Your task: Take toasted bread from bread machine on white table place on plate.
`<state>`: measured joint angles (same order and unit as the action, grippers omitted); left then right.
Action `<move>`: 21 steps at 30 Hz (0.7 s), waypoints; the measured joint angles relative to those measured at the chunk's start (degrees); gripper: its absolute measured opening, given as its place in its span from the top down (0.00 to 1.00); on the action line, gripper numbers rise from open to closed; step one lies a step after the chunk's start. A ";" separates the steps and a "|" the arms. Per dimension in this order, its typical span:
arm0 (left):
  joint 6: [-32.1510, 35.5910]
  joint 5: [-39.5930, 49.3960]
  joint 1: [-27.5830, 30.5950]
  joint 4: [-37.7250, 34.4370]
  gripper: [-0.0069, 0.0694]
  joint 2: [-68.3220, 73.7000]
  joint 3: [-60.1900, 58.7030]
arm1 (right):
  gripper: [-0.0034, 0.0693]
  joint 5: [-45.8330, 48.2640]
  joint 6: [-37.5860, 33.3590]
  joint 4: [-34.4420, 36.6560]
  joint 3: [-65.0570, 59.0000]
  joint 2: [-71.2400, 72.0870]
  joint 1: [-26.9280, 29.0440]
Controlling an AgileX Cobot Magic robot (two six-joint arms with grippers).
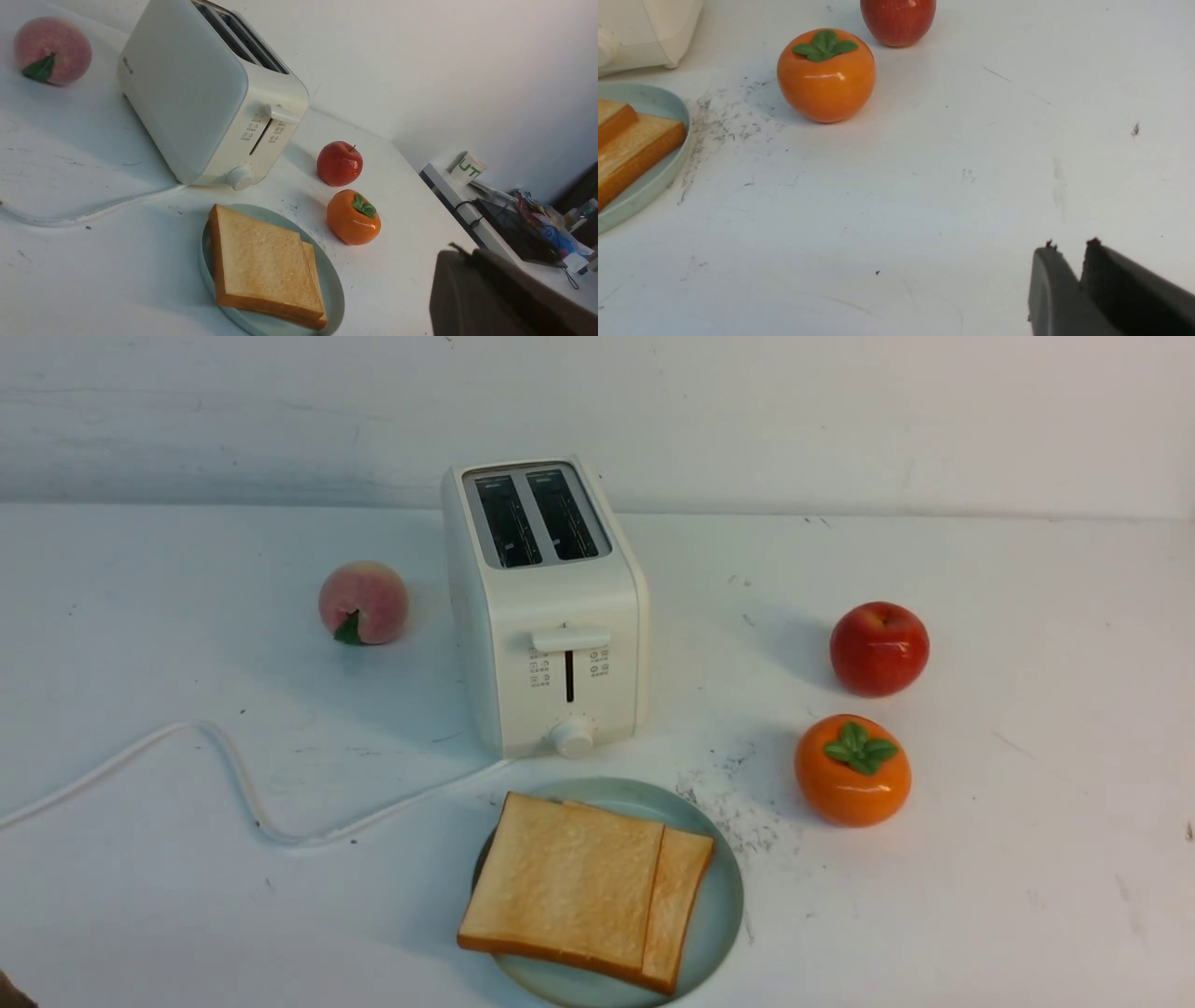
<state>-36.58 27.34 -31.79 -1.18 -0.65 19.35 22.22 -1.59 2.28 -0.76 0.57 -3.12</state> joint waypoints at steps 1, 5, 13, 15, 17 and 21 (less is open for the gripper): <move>0.00 0.00 0.00 0.00 0.91 0.00 0.00 | 0.80 0.00 0.00 0.00 0.00 0.00 0.00; 2.29 -0.39 0.00 1.18 0.90 0.00 -0.97 | 0.80 0.00 0.00 0.00 0.00 0.00 0.00; 14.34 -7.11 1.48 4.67 0.89 0.00 -11.44 | 0.78 0.00 0.00 0.00 0.00 0.00 0.00; 14.61 -9.22 3.55 4.67 0.89 0.00 -12.92 | 0.78 0.00 0.00 0.00 0.00 0.00 0.00; 14.80 -12.19 9.17 4.07 0.89 0.00 -15.42 | 0.78 0.00 0.00 0.00 0.00 0.00 0.00; 14.80 -13.82 18.10 3.10 0.88 0.00 -18.07 | 0.77 0.00 0.00 0.00 0.00 0.00 0.00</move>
<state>-21.78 13.52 -13.69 1.92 -0.65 1.28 22.22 -1.59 2.28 -0.76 0.57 -3.12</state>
